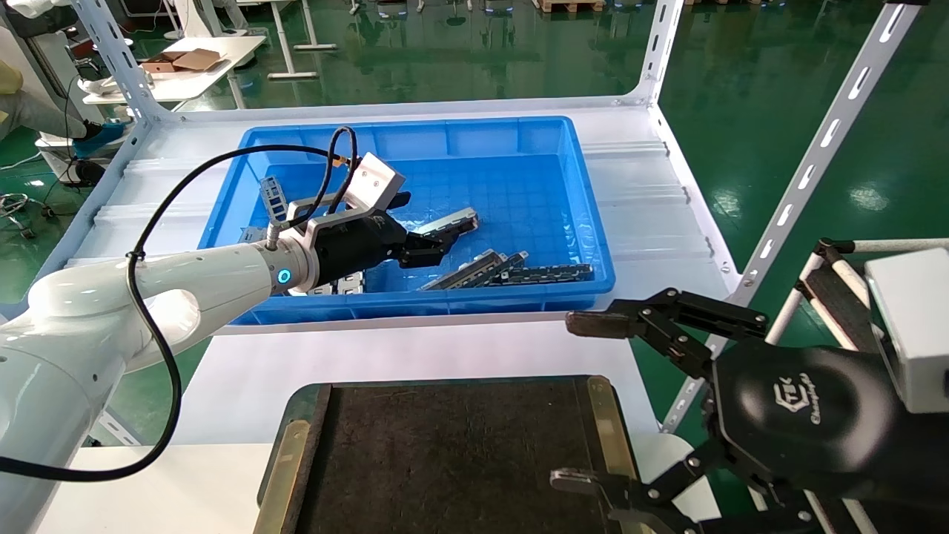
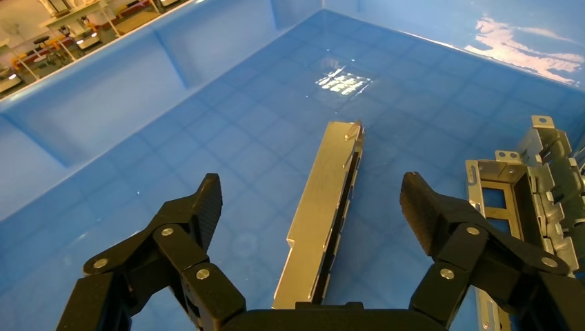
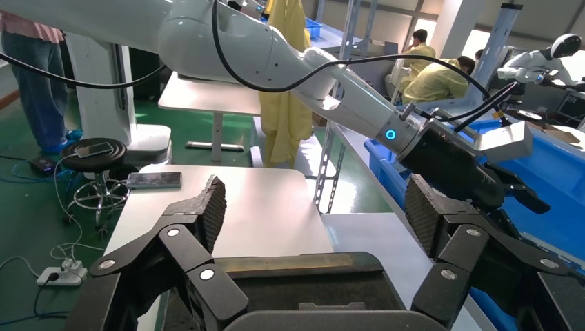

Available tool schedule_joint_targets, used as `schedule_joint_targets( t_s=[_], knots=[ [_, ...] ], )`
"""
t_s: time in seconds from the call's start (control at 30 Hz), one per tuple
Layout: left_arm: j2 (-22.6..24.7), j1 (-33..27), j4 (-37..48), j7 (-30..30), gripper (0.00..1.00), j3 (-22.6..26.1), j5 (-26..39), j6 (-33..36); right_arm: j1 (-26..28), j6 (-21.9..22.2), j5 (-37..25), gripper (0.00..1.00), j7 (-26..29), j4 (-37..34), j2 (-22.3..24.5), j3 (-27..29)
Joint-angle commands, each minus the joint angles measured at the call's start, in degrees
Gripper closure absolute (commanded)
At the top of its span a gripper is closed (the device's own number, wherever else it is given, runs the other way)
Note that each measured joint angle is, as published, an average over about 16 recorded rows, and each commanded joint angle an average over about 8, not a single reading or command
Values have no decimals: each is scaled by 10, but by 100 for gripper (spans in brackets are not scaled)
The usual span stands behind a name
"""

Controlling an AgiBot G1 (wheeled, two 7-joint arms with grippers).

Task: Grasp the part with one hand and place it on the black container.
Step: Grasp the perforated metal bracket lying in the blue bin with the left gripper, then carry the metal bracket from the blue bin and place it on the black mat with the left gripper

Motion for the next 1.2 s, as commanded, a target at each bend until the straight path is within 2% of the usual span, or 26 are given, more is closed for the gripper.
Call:
schedule_joint_targets(
  t_s=[0.03,1.2],
  knots=[
    [0,1,-1,-3,100,2,0,-3,0,0,0,100,0,0,0,0],
    [-4,12,4,-22,100,14,-16,-10,0,0,0,100,0,0,0,0]
  ],
)
